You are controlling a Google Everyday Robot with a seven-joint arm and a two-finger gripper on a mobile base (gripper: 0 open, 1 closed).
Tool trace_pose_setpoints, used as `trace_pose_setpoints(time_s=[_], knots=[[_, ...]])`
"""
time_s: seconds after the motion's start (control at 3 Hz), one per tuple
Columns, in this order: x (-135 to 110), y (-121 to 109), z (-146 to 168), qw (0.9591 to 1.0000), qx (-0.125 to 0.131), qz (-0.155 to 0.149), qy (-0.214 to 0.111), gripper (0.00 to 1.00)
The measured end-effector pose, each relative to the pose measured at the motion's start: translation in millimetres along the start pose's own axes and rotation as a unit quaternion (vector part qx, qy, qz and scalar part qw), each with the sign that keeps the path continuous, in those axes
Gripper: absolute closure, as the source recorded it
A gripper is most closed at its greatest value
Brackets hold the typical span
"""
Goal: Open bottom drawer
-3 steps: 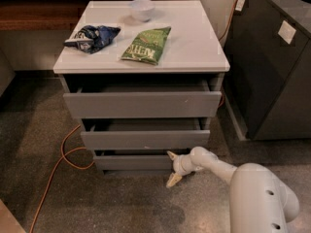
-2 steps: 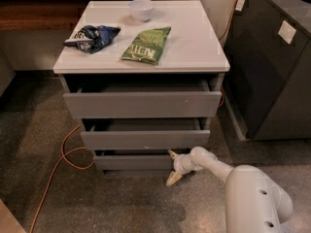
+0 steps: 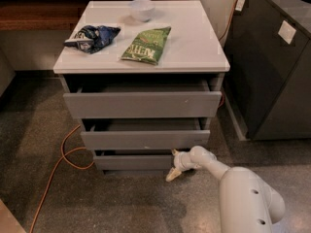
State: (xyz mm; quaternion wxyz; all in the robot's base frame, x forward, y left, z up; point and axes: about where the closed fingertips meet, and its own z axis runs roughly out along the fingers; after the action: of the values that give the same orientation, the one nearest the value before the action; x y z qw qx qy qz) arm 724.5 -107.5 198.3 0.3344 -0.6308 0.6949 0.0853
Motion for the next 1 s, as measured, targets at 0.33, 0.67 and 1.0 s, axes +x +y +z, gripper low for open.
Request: trace_pose_setpoints(time_s=[0.33, 0.67, 1.0], knots=[[1.3, -5.3, 7.9, 1.0, 0.003, 0.003, 0.0, 0.17], [3.8, -4.9, 8.6, 0.9999, 0.003, 0.009, 0.004, 0.48], [3.5, 0.2, 7.1, 0.9999, 0.0, 0.009, 0.007, 0.7]])
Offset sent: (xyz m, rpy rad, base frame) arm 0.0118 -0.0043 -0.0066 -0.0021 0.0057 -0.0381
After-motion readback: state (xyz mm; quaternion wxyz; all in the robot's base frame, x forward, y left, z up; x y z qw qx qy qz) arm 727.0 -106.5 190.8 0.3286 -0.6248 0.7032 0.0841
